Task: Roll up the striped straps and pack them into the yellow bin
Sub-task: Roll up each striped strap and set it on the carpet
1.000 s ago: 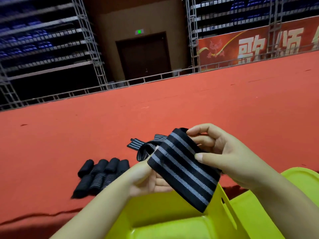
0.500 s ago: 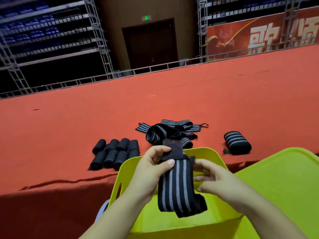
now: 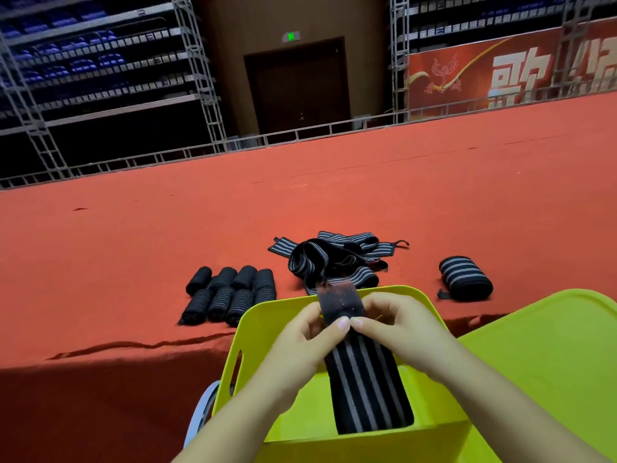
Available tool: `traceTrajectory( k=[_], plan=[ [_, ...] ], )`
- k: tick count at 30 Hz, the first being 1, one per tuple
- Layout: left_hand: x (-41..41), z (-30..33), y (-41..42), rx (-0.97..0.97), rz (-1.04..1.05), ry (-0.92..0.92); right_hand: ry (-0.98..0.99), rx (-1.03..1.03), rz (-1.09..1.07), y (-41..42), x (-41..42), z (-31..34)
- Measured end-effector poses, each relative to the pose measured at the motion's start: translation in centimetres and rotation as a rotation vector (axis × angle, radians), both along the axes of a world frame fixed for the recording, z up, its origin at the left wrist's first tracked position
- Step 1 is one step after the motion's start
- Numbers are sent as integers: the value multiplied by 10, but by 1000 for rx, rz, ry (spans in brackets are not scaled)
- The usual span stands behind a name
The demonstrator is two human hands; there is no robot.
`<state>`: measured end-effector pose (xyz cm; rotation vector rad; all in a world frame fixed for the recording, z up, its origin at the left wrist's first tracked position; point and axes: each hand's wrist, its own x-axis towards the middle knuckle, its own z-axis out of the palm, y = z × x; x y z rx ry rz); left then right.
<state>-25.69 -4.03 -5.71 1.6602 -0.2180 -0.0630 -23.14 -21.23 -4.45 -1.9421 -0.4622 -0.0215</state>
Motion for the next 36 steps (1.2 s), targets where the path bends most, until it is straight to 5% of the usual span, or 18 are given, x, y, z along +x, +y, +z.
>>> traceTrajectory(
  k=[5, 11, 14, 17, 20, 32, 36],
  plan=[
    [13, 3, 6, 88, 105, -7, 21, -175, 28, -4, 14, 3],
    [28, 10, 19, 113, 188, 4, -23, -73, -153, -25, 62, 32],
    [44, 10, 28, 94, 249, 2, -12, -247, -195, -23, 112, 32],
    [60, 8, 35, 111, 273, -1, 135, -452, -215, -17, 164, 12],
    [74, 4, 39, 131, 282, 30, 427, -389, -237, -18, 199, -19],
    [113, -6, 44, 211, 266, 65, 597, -349, -316, -11, 273, -66],
    [115, -10, 45, 240, 266, 63, 594, -473, -324, -7, 275, -72]
  ],
)
